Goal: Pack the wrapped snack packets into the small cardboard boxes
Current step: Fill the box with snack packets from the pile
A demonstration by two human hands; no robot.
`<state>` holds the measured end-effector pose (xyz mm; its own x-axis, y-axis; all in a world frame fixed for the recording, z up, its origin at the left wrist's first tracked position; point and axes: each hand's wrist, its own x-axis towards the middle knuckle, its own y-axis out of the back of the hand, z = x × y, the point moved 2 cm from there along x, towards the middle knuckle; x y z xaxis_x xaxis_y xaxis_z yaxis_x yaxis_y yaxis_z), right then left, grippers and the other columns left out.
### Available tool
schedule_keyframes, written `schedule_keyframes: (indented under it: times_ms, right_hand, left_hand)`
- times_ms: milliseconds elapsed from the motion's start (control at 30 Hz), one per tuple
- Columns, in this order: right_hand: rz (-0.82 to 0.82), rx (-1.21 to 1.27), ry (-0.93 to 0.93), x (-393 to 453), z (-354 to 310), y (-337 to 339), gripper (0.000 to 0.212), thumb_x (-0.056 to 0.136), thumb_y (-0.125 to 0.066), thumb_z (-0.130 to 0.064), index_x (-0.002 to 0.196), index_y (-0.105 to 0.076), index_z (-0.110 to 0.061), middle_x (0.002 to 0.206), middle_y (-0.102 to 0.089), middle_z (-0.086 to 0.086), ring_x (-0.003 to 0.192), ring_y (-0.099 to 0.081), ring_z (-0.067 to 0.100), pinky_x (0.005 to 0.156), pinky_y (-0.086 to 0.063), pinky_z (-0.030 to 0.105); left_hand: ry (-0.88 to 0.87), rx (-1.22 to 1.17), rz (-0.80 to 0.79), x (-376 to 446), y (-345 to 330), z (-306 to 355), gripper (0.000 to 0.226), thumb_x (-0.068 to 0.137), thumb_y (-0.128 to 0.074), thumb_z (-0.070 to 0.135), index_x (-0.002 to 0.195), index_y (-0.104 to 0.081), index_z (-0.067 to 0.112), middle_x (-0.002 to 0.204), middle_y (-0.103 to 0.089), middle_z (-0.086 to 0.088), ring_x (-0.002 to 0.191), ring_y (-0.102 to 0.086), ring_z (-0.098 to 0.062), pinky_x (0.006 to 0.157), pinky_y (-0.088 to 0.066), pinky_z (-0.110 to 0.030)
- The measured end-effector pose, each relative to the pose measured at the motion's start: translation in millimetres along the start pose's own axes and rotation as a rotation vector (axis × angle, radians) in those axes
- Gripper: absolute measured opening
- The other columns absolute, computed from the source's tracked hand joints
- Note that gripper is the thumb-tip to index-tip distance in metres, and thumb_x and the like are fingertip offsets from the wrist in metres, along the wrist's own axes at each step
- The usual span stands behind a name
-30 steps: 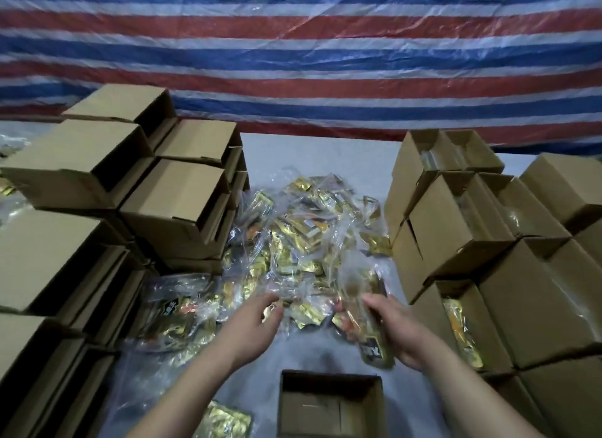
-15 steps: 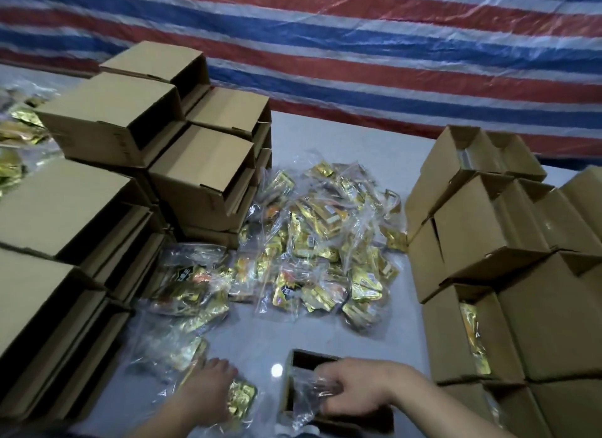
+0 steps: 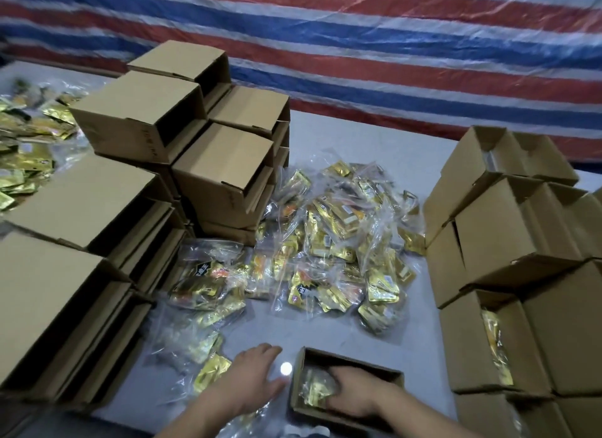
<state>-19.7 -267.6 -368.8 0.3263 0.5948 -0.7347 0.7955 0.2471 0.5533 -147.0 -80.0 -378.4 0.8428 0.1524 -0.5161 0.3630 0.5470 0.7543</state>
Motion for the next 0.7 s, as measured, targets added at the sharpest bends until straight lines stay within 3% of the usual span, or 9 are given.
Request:
schedule_keyframes:
  times_ms: [100, 200, 267, 300, 367, 433, 533, 700]
  right_hand:
    - [0.103, 0.039, 0.04, -8, 4, 12, 0.035, 0.094, -0.05, -0.042, 0.116, -0.066, -0.019, 0.121, -0.068, 0.001, 0.112, -0.061, 0.02, 0.091, -0.047, 0.027]
    - [0.042, -0.041, -0.031, -6, 7, 7, 0.031, 0.097, -0.043, -0.037, 0.098, -0.067, -0.016, 0.113, -0.069, 0.01, 0.104, -0.063, 0.028, 0.077, -0.042, 0.029]
    - [-0.036, -0.086, -0.097, -2, 4, -1, 0.033, 0.097, -0.042, -0.035, 0.111, -0.065, -0.016, 0.122, -0.064, 0.013, 0.112, -0.06, 0.03, 0.086, -0.043, 0.029]
    - [-0.053, -0.113, -0.115, 1, 4, -3, 0.037, 0.097, -0.042, -0.035, 0.123, -0.06, -0.015, 0.129, -0.06, 0.014, 0.118, -0.057, 0.031, 0.094, -0.043, 0.03]
    - [-0.075, -0.123, -0.124, 4, 7, -4, 0.046, 0.098, -0.041, -0.036, 0.141, -0.048, -0.021, 0.139, -0.052, 0.015, 0.125, -0.053, 0.031, 0.105, -0.041, 0.033]
    - [-0.103, -0.13, -0.119, 3, 8, -2, 0.051, 0.098, -0.04, -0.034, 0.148, -0.04, -0.027, 0.146, -0.049, 0.013, 0.131, -0.049, 0.03, 0.109, -0.038, 0.034]
    - [-0.062, -0.135, -0.134, -2, 10, 0, 0.047, 0.096, -0.04, -0.036, 0.141, -0.049, -0.023, 0.142, -0.055, 0.01, 0.128, -0.052, 0.027, 0.103, -0.04, 0.03]
    - [0.129, -0.148, -0.064, -9, 13, 2, 0.036, 0.095, -0.043, -0.039, 0.109, -0.069, -0.017, 0.117, -0.067, 0.01, 0.108, -0.062, 0.027, 0.086, -0.045, 0.029]
  left_hand:
    - [0.041, -0.265, 0.014, 3, 1, 17, 0.059, 0.1, -0.038, 0.055, 0.15, -0.035, 0.024, 0.154, -0.038, 0.003, 0.139, -0.039, -0.014, 0.112, -0.028, -0.026]
    - [0.032, -0.493, 0.033, 5, 0, 36, 0.039, 0.1, -0.039, 0.056, 0.132, -0.049, 0.037, 0.131, -0.055, 0.014, 0.114, -0.053, 0.002, 0.101, -0.04, -0.017]
    - [-0.003, -0.528, 0.025, 5, -1, 45, 0.031, 0.097, -0.045, 0.056, 0.126, -0.045, 0.046, 0.119, -0.053, 0.027, 0.101, -0.052, 0.014, 0.086, -0.04, -0.004]
    - [-0.019, -0.51, 0.015, 4, -2, 48, 0.036, 0.096, -0.047, 0.055, 0.13, -0.043, 0.044, 0.122, -0.053, 0.025, 0.105, -0.052, 0.011, 0.085, -0.038, -0.004]
    - [-0.039, -0.423, 0.015, 5, -6, 48, 0.047, 0.095, -0.044, 0.05, 0.139, -0.039, 0.035, 0.134, -0.054, 0.009, 0.119, -0.053, -0.008, 0.095, -0.042, -0.02]
    - [-0.026, -0.444, -0.003, 4, -11, 46, 0.047, 0.095, -0.039, 0.053, 0.14, -0.036, 0.039, 0.132, -0.057, 0.003, 0.113, -0.058, -0.013, 0.094, -0.046, -0.029]
    - [-0.037, -0.458, -0.001, -2, -15, 46, 0.049, 0.094, -0.037, 0.057, 0.141, -0.027, 0.049, 0.128, -0.058, 0.006, 0.098, -0.06, -0.008, 0.084, -0.045, -0.026]
    - [-0.009, -0.493, 0.024, -2, -17, 48, 0.052, 0.09, -0.038, 0.055, 0.14, -0.027, 0.05, 0.127, -0.058, 0.008, 0.095, -0.062, -0.011, 0.08, -0.045, -0.026]
